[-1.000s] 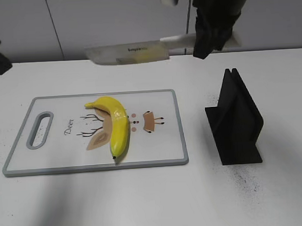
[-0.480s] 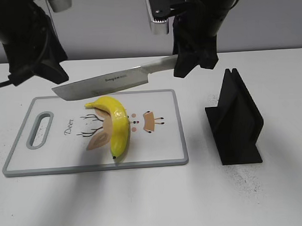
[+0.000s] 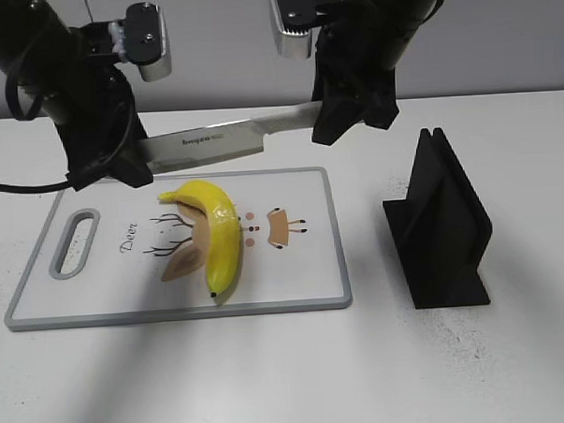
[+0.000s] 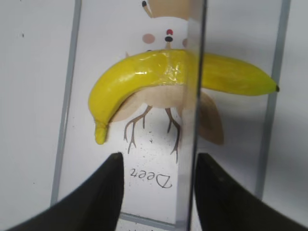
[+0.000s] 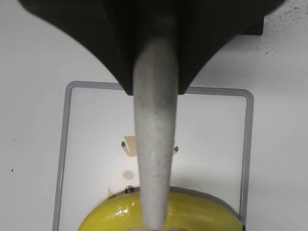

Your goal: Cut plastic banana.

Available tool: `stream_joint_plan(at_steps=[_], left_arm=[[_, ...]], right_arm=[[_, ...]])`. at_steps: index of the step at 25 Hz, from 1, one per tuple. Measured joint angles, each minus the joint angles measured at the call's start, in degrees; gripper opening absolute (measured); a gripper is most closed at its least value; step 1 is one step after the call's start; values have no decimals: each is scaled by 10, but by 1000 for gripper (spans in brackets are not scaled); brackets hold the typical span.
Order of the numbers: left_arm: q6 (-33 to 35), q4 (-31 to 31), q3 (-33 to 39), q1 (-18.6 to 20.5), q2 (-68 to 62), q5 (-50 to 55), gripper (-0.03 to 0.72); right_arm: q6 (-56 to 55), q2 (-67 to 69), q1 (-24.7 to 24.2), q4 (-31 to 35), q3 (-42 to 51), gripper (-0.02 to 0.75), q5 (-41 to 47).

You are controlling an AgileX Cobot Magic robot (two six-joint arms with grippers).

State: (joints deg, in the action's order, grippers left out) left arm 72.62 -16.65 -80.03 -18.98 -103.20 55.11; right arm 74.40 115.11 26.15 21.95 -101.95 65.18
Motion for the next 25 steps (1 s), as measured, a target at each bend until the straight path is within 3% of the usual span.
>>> stream_joint_plan(at_steps=[2, 5, 8, 16, 25], left_arm=[[0, 0, 0, 0, -2, -11, 382], [0, 0, 0, 0, -2, -12, 135], [0, 0, 0, 0, -2, -12, 22], [3, 7, 0, 0, -12, -14, 0], [6, -8, 0, 0, -85, -70, 0]], right_arm=[[1, 0, -4, 5, 0, 160, -1], [1, 1, -10, 7, -1, 160, -2], [1, 11, -18, 13, -2, 160, -2], [5, 34, -21, 28, -3, 160, -6], [-29, 74, -21, -3, -4, 162, -26]])
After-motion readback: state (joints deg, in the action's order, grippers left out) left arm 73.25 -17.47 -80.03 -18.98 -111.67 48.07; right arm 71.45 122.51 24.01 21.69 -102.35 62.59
